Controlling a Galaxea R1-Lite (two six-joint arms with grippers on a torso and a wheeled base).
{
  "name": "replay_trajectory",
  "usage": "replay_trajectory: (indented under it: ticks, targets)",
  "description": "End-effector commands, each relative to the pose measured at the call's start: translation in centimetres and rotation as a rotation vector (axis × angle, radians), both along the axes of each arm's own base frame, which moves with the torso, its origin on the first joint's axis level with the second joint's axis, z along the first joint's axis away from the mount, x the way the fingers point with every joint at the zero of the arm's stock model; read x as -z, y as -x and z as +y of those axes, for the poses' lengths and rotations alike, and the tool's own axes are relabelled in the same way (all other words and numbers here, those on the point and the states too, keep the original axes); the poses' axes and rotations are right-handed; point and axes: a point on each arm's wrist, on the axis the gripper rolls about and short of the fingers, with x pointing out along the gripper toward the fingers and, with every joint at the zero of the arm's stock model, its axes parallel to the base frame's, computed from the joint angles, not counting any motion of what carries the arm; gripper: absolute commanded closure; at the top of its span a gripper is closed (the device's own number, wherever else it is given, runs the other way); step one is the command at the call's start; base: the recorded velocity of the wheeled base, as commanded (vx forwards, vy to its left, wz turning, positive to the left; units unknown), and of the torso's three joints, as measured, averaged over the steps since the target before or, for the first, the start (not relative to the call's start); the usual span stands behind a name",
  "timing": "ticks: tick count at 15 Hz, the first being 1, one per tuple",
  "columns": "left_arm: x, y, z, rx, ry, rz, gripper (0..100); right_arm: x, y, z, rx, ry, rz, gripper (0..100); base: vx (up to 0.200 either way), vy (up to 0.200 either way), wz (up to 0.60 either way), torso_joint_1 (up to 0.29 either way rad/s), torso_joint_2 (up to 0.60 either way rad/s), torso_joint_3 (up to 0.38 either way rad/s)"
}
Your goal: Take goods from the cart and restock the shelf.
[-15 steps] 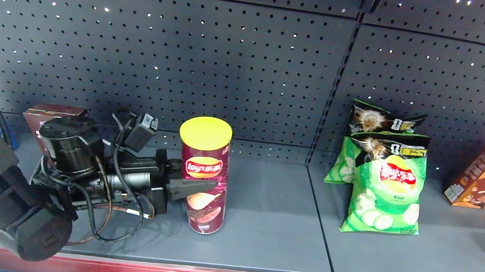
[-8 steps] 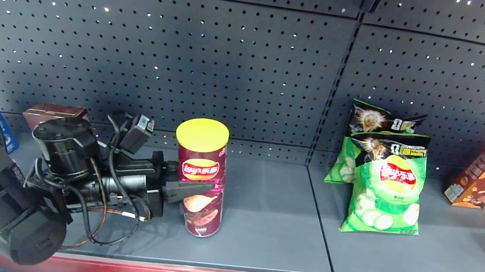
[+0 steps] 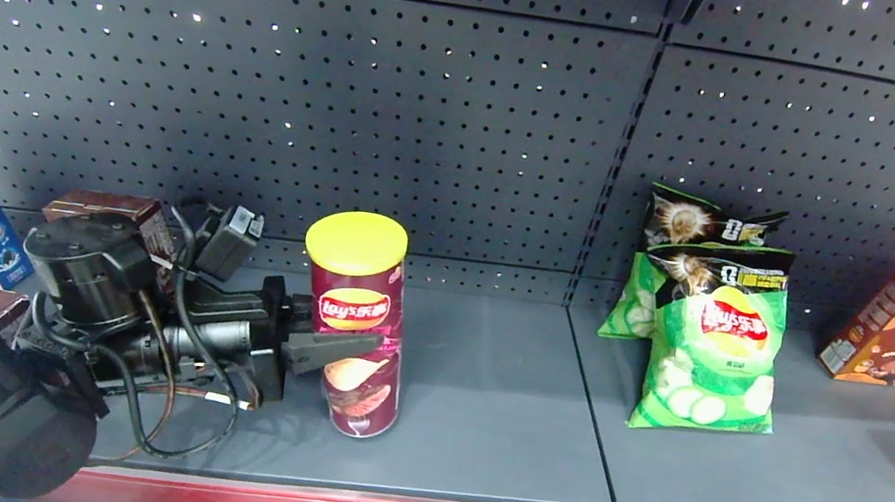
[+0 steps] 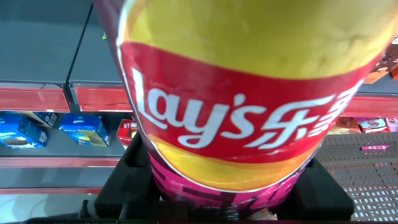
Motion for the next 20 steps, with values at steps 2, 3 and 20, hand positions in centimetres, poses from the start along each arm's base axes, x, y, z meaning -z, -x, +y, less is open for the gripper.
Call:
replay_trajectory:
  ticks: [2,3,20]
  targets:
    - [0.4,1.0,0.5,-0.008,-0.001,0.005,100,0.0,0.0,0.0,0.000,0.000,0.000,100,0.000,0.000,0.00,0.000,0.00,0.000]
    - [0.5,1.1,0.5,-0.010,0.000,0.002,100,0.0,0.0,0.0,0.000,0.000,0.000,100,0.000,0.000,0.00,0.000,0.00,0.000]
    - [1.7,0.9,0.4,-0.022,-0.008,0.028,0,0.1,0.0,0.0,0.000,0.000,0.004,100,0.000,0.000,0.00,0.000,0.00,0.000]
